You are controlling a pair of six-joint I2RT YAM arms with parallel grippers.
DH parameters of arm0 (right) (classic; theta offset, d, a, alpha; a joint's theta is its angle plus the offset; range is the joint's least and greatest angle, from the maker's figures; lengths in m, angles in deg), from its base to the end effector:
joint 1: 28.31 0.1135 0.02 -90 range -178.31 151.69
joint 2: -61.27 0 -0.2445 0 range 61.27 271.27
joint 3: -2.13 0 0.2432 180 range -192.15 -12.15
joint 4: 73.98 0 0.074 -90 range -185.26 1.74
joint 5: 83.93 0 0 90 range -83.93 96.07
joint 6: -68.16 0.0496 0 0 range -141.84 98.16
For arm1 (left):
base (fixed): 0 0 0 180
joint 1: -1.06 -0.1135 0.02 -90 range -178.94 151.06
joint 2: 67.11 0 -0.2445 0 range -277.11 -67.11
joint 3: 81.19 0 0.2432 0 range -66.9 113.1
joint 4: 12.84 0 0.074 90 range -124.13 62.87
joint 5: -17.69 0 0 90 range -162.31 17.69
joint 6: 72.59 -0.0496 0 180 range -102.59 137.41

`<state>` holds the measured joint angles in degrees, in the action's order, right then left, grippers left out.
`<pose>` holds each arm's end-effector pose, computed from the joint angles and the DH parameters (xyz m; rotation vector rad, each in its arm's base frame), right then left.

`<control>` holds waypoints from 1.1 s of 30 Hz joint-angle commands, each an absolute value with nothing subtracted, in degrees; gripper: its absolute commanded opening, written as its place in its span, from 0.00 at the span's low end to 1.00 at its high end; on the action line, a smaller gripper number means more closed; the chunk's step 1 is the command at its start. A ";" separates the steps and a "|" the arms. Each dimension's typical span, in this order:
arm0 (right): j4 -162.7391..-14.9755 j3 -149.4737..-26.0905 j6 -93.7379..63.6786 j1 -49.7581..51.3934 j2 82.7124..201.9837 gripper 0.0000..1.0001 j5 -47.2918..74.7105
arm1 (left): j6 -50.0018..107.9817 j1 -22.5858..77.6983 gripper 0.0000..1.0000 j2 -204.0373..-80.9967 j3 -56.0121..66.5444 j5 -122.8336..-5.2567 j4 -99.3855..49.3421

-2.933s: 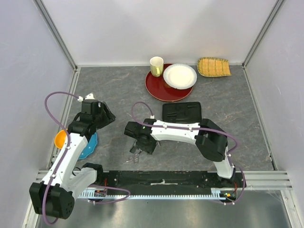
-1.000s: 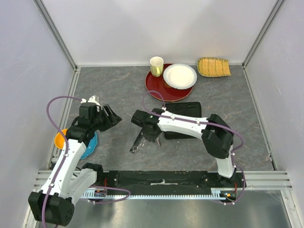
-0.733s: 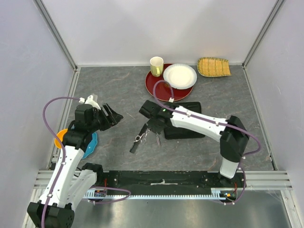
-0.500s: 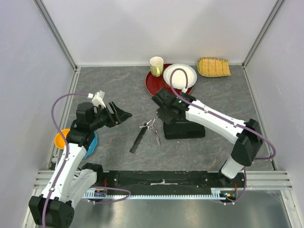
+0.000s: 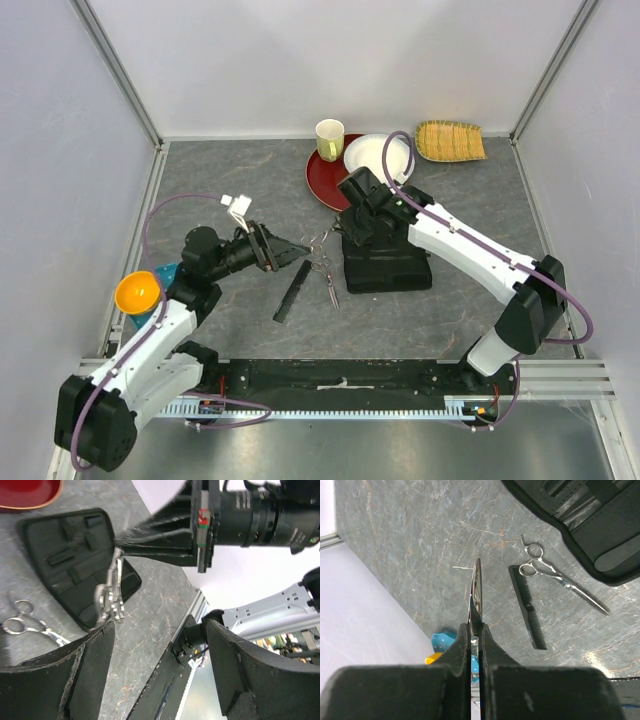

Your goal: Sort the hair-cutting tools

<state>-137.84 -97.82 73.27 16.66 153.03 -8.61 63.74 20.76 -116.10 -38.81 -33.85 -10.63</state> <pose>0.2473 0.2293 0.2918 1.2084 2.3364 0.6475 0.1907 -0.1011 0.2613 0.1468 1.8305 -1.3928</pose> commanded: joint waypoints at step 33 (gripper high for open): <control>-127.72 -98.55 70.71 13.88 150.75 0.39 1.50 | 63.91 28.92 0.02 -124.68 -31.40 -50.34 -8.04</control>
